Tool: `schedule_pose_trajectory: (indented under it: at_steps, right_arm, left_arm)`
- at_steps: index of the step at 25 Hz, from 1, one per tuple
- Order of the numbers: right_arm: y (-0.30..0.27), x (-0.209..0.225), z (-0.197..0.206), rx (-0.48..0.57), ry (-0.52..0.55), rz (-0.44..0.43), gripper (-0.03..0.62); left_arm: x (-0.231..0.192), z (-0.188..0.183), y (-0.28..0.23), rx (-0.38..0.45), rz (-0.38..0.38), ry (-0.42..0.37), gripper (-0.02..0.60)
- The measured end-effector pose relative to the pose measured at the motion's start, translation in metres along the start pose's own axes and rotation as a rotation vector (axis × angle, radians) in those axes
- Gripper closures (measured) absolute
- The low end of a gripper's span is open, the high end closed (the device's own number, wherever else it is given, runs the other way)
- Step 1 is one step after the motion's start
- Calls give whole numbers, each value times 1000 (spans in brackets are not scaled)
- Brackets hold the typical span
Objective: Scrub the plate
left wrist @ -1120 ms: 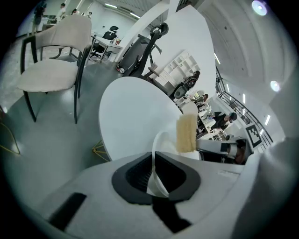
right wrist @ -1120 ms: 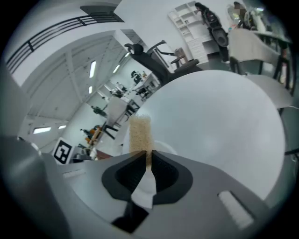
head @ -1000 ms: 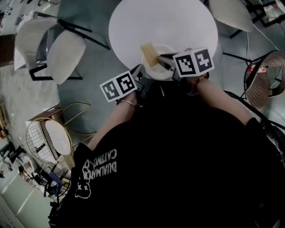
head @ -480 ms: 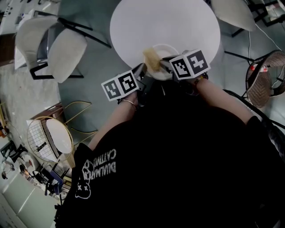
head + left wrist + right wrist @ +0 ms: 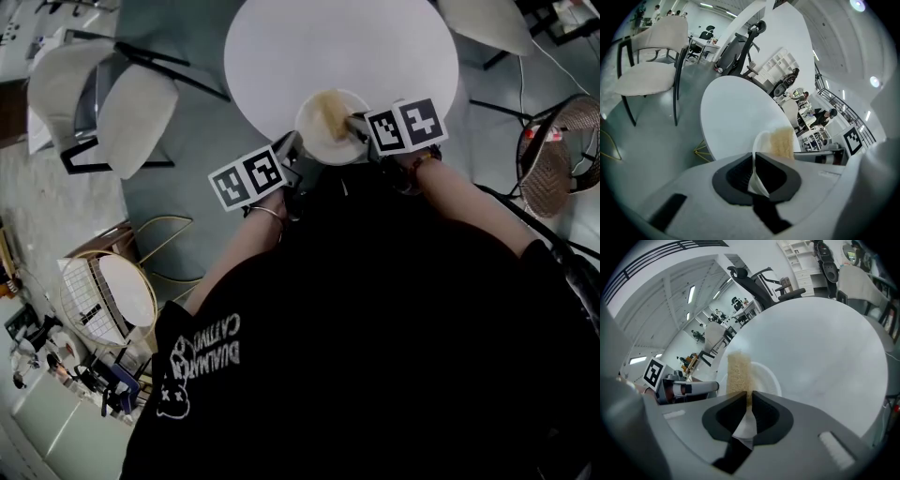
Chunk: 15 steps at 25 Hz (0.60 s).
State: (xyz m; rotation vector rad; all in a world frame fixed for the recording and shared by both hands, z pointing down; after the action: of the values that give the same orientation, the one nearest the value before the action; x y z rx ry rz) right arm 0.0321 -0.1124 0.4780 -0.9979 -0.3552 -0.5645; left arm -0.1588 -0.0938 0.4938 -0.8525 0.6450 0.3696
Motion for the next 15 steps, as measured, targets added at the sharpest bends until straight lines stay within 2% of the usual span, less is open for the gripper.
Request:
schedule_pose_trajectory:
  at_steps: [15]
  right_arm:
    - [23,23,-1,51,-1,138,554]
  left_arm:
    - [-1,5,4,16,-23,7,560]
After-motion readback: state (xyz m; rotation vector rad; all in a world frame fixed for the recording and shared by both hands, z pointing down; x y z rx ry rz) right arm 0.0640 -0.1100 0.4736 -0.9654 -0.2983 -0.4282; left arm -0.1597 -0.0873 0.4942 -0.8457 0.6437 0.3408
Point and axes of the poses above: the fingertips, and each gripper's own axes: y backward along the fingers, x to its right, z out of its underside, the point moved 7 cm from there along y, backward along the fingers, and after that the axes turned 11 degrees about x, right-handed, at the moved point
